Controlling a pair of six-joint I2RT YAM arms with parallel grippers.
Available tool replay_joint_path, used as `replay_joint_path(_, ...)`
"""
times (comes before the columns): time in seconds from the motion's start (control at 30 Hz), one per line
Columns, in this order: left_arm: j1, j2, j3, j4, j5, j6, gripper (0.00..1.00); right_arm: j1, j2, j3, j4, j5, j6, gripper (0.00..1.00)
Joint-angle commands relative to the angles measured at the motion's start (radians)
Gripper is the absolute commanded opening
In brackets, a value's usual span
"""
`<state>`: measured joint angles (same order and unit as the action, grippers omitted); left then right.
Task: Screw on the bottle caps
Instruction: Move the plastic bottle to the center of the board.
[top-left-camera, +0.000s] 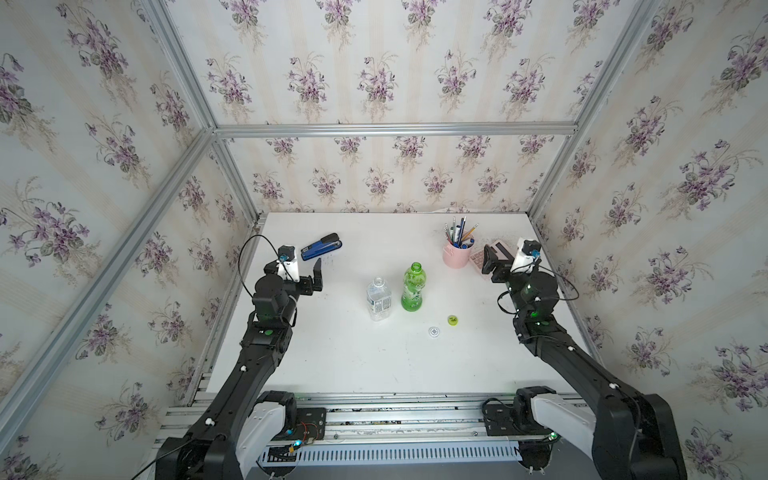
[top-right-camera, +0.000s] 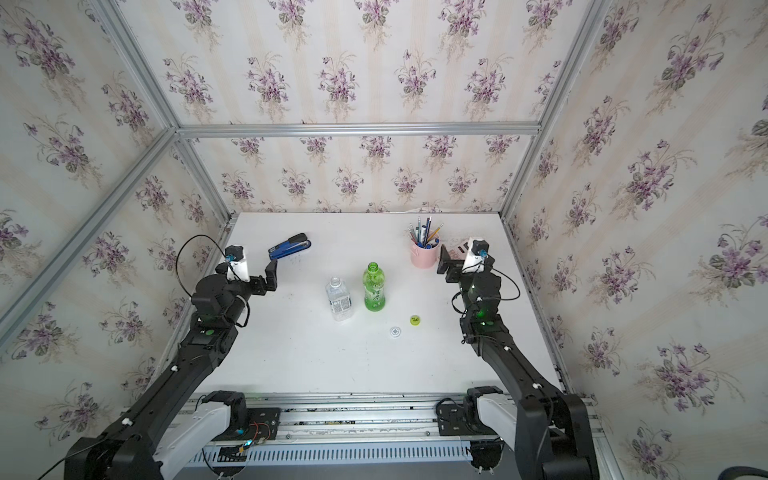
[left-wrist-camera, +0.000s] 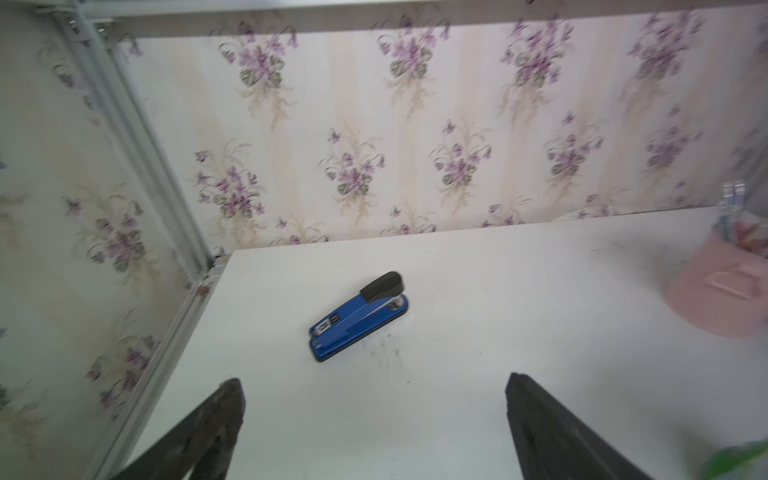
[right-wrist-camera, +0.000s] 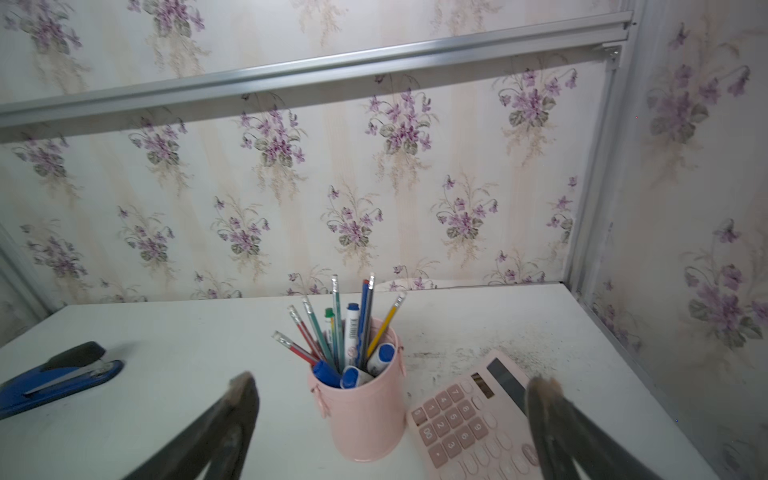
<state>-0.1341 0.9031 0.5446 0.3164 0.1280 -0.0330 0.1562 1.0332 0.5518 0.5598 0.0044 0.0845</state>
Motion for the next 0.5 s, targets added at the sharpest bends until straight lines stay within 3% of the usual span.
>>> replay_joint_path(0.0, -0.171, -0.035, 0.080, -0.206, 0.077, 0.031, 1.00, 0.076, -0.016, 0.135, -0.411, -0.100, 0.035, 0.97)
replay_joint_path(0.1, -0.362, -0.077, 0.120, -0.274, 0.051, 0.098, 1.00, 0.216, 0.032, 0.279, -0.585, -0.090, -0.005, 0.94)
replay_joint_path(0.17, -0.429, -0.100, 0.133, -0.306, 0.071, 0.109, 1.00, 0.291, 0.080, 0.362, -0.676, -0.086, -0.033, 0.91)
replay_joint_path(0.33, -0.566, -0.120, 0.140, -0.358, 0.105, 0.156, 1.00, 0.424, 0.201, 0.509, -0.809, -0.106, -0.072, 0.85)
replay_joint_path(0.47, -0.604, -0.110, 0.088, -0.296, 0.200, 0.140, 1.00, 0.488, 0.293, 0.576, -0.854, -0.103, -0.097, 0.82)
